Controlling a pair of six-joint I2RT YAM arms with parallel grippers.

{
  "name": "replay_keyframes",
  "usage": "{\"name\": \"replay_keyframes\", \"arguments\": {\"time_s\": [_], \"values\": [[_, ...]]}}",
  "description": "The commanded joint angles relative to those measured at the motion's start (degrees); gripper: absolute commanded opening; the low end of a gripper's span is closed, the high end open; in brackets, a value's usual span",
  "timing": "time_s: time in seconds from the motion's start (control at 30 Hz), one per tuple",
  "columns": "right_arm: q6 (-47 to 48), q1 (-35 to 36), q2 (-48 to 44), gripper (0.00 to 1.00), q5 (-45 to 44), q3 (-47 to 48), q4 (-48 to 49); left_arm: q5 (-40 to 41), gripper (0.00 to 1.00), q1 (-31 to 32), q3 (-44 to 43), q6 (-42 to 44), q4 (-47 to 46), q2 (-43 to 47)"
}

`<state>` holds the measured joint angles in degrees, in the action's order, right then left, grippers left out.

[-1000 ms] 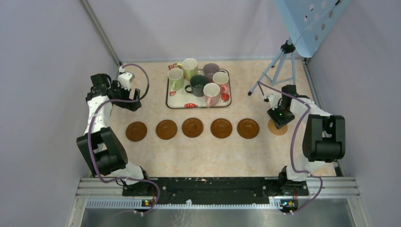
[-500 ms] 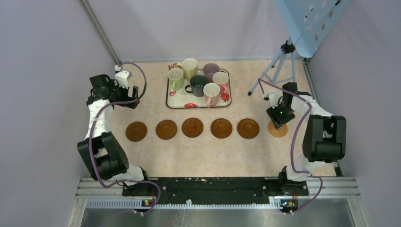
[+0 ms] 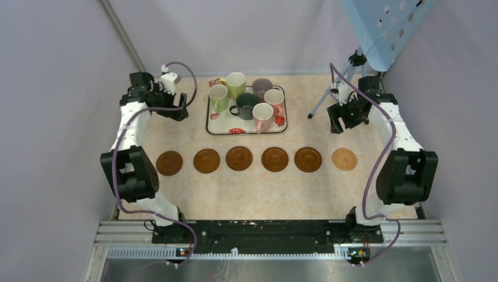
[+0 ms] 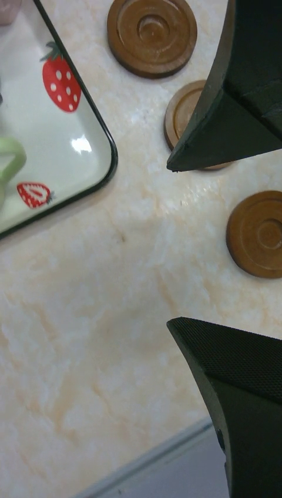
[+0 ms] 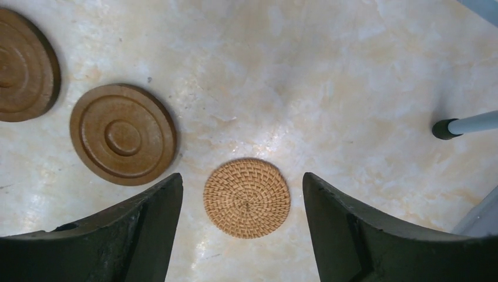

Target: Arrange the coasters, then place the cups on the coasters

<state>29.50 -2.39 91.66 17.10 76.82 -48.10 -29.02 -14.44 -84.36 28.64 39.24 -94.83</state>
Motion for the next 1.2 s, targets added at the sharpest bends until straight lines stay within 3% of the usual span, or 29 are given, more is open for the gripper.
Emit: {"name": "replay_keyframes", "arguments": {"time_s": [0.0,0.13,0.37,0.67,0.93,1.17], "values": [[-4.4,3.6,-3.8,0.75,2.7,2.4,-1.0,4.5,0.99,7.3,-3.0,-5.3,-0.7,-1.9],[-7.0,4.8,-5.9,0.81,3.3,-0.6,4.0,8.0,0.99,13.6,-3.5,-9.0,-4.8,-4.2],[-12.2,4.9,-6.3,0.82,4.8,-2.2,9.5,13.0,0.94,20.3,-9.6,-14.8,-4.3,-12.2],[-15.3,5.7,-4.1,0.82,2.0,0.5,9.6,17.2,0.91,21.6,-8.3,-18.9,-12.9,-15.8],[-18.6,12.8,0.0,0.82,2.9,0.9,19.6,17.4,0.89,21.9,-9.7,-19.6,-13.9,-17.5],[-19.9,13.2,2.7,0.82,1.2,3.7,18.6,18.4,0.83,22.2,-16.2,-18.2,-12.4,-23.6]]}}
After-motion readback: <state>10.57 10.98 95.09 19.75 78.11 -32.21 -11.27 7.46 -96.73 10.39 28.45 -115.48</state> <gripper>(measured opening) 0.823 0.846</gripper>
